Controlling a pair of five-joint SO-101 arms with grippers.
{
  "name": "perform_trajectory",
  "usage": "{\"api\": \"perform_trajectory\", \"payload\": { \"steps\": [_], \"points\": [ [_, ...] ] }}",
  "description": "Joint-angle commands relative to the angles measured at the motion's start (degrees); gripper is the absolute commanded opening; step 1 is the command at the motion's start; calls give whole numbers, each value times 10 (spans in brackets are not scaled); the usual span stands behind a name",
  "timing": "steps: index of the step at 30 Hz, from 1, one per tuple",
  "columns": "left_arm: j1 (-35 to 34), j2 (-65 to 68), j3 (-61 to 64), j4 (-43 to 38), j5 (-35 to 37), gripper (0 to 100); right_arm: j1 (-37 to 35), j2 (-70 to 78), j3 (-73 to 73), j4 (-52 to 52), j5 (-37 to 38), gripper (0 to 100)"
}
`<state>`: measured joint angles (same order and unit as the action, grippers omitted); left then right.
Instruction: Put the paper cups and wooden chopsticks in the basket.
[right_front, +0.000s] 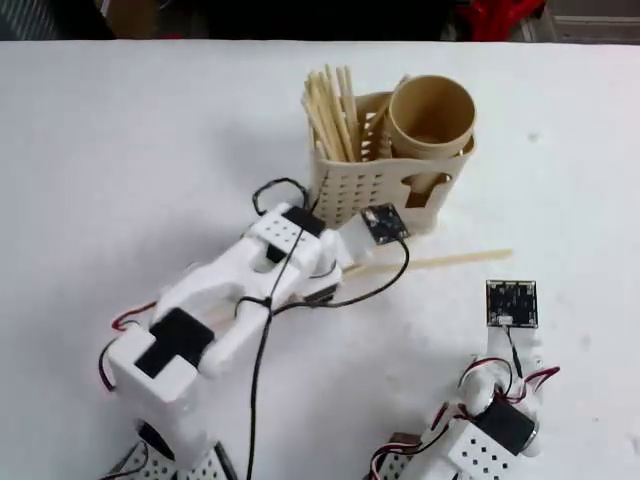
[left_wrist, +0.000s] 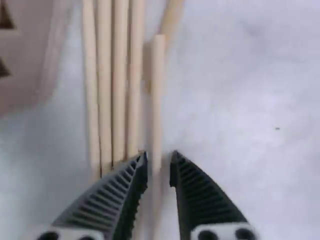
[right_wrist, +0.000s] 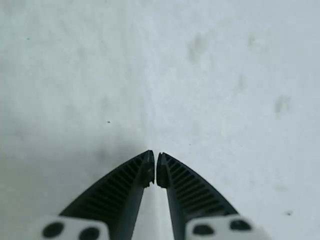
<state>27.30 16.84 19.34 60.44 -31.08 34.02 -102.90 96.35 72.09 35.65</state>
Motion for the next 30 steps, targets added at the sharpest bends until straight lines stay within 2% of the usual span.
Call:
{"api": "perform_trajectory", "payload": {
  "steps": [1, 9, 13, 17, 23, 27, 30],
  "points": [
    [22, 32, -9, -4, -8, 30, 5, 0, 5, -7, 0, 24],
    [7, 38, -38, 18, -4, 22, 5, 0, 5, -7, 0, 24],
    [11, -22, -36, 68, -3, 22, 5, 0, 5, -7, 0, 24],
    [8, -156, 26, 73, 21, 22, 5, 0, 5, -7, 0, 24],
    [12, -447, 104, 51, 44, 22, 5, 0, 5, -7, 0, 24],
    [8, -596, 57, 24, 120, 23, 5, 0, 5, -7, 0, 24],
    [8, -612, -22, -5, 136, 24, 5, 0, 5, -7, 0, 24]
  ]
}}
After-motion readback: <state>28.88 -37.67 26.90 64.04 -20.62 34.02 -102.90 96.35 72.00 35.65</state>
